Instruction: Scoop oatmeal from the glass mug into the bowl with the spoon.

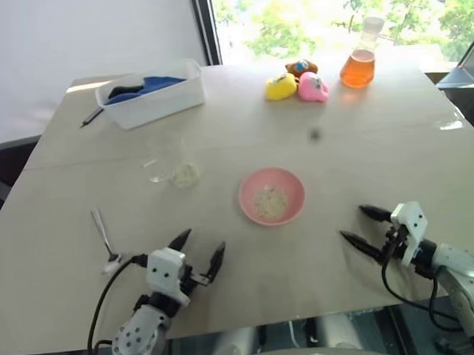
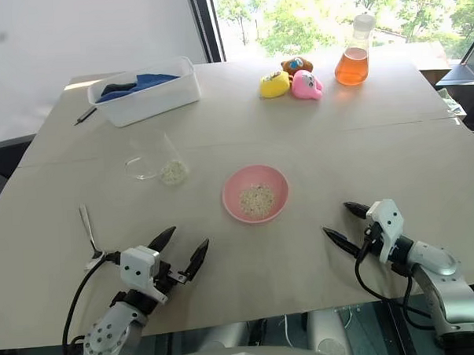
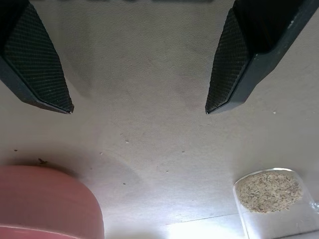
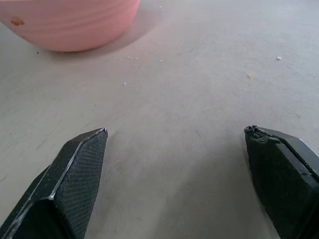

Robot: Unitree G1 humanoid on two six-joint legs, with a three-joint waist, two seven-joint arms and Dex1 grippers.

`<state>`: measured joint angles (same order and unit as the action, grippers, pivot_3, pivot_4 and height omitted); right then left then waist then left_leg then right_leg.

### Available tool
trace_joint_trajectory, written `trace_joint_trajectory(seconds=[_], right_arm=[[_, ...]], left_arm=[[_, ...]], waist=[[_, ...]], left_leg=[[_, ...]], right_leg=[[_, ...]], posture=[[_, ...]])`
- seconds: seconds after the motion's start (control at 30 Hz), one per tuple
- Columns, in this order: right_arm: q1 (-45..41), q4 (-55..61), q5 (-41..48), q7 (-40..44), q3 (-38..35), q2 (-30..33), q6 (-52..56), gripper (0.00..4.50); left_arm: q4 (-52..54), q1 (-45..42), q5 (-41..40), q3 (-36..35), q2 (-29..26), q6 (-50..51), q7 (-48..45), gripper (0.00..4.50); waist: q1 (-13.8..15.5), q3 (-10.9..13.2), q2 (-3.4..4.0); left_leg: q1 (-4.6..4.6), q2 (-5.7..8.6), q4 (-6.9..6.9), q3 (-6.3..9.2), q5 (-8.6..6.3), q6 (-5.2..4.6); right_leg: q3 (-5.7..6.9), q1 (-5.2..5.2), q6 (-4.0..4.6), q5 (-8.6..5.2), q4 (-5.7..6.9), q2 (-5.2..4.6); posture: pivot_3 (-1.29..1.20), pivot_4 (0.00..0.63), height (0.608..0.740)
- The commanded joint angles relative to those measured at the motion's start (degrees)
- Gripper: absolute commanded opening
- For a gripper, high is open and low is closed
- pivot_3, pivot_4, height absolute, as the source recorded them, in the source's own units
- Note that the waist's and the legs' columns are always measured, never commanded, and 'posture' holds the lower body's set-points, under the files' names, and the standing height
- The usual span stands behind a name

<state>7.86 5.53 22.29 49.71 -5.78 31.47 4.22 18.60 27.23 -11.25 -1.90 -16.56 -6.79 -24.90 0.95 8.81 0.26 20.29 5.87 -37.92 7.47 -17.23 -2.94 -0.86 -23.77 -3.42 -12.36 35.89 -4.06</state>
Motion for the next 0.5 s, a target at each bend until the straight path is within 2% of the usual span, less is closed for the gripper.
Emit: trace_joint_trajectory(seconds=[0.03,0.5], right_arm=[[0.0,-1.39,0.01,-0.01,-1.69,0.69,0.1,4.45],[-0.81,-2.07,-0.5,-0.7,-0.93,0.09,-0.36,4.45]], left_arm=[[-1.13,0.88,0.91,0.1,0.01,-0.45,0.24,4.48],[-2.57,-0.54,1.37,-0.03,0.03,-0.89,0.42,4.48]], waist=[[0.0,0.0,0.0],[0.01,-0.03,0.04]], left_leg=[[0.0,0.0,0.0,0.0,0.0,0.0],[-0.03,0.0,-0.03,0.01,0.01,0.0]], right_leg=[[0.0,0.0,0.0,0.0,0.0,0.0],[0.01,0.02,-0.02,0.0,0.02,0.01]], posture=[[0.0,0.15,0.74],[0.0,0.15,0.74]])
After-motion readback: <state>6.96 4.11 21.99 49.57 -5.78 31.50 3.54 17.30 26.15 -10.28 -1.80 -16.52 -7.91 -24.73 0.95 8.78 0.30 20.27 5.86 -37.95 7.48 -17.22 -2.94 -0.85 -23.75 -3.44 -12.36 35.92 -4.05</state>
